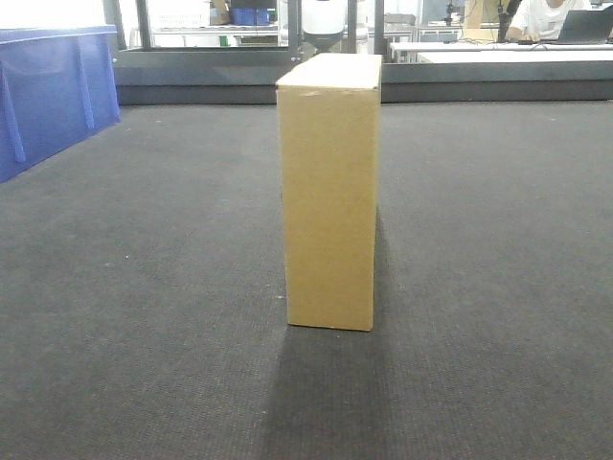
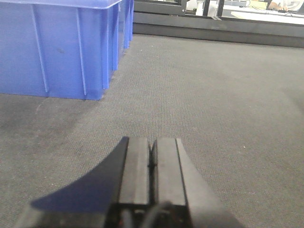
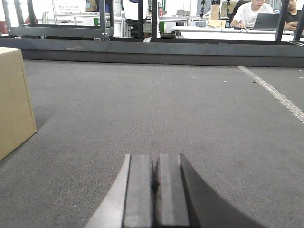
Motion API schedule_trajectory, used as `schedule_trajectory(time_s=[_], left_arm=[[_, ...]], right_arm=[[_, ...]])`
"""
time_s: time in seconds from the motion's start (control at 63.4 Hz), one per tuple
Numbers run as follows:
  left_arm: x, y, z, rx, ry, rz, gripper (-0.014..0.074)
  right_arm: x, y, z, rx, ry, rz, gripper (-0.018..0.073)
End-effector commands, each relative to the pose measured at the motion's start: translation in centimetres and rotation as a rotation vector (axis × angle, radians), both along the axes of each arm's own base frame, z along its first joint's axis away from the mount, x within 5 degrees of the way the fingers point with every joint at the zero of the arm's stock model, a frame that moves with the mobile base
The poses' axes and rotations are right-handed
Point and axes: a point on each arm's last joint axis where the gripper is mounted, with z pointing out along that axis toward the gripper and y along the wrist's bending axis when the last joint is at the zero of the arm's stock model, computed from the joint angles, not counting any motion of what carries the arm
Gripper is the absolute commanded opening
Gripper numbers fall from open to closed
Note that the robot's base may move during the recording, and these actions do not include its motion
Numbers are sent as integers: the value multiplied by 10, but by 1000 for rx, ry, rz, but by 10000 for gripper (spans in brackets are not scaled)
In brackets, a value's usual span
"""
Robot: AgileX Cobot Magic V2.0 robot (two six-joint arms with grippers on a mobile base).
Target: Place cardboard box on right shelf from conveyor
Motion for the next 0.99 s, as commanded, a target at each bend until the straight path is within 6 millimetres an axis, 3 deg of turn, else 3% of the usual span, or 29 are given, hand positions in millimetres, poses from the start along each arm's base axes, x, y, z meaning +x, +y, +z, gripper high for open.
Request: schedule_trajectory(time_s=[0.0, 0.821, 0.978], left_arm=[[-1, 1, 9, -18, -95, 3, -119], [-1, 1, 9, -18, -95, 3, -119], [-1, 1, 9, -18, -95, 3, -119]], right_arm=[[-2, -1, 10, -5, -109, -13, 57], [-3, -1, 15, -8, -161, -16, 57], [-8, -1, 40, 7, -205, -11, 57]])
